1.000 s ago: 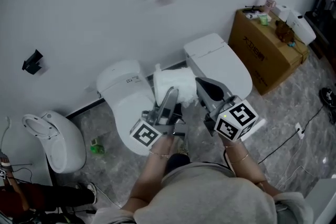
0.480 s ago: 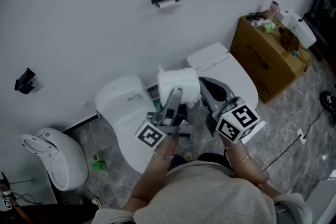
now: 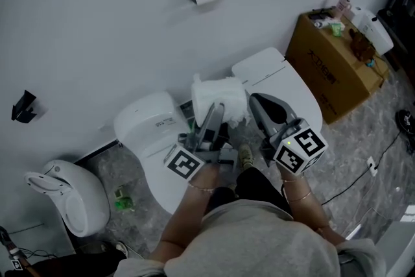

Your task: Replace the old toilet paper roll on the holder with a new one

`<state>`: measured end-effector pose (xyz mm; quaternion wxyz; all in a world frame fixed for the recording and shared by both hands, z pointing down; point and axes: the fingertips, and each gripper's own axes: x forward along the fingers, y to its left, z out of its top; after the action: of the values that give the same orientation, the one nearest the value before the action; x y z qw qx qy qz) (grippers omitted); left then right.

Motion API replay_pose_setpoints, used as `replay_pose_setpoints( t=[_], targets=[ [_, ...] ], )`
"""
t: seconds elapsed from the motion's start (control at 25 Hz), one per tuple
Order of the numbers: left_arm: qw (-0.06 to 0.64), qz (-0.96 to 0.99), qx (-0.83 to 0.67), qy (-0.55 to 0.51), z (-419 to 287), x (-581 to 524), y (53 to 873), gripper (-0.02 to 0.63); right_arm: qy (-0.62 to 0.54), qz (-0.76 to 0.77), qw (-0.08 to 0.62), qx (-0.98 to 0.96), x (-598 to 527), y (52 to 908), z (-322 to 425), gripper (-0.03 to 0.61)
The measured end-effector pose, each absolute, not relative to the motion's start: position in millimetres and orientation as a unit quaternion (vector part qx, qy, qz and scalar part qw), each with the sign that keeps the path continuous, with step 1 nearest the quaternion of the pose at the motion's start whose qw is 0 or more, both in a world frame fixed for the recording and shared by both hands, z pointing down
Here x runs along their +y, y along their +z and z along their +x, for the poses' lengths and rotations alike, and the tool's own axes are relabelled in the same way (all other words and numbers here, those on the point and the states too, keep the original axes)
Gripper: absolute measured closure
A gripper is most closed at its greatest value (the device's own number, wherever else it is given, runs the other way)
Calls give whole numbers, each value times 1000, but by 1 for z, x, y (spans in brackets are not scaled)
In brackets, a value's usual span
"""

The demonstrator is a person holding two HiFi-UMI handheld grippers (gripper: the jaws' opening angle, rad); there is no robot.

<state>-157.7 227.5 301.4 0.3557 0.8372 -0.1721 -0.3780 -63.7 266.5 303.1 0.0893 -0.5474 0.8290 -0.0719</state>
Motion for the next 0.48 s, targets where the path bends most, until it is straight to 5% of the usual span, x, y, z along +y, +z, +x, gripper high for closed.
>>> replay_pose_setpoints(
  t=[0.48],
  targets=[
    [343, 833, -197, -387, -120, 124, 297, 147, -73, -524, 84, 844, 157, 303, -4, 581]
  ],
)
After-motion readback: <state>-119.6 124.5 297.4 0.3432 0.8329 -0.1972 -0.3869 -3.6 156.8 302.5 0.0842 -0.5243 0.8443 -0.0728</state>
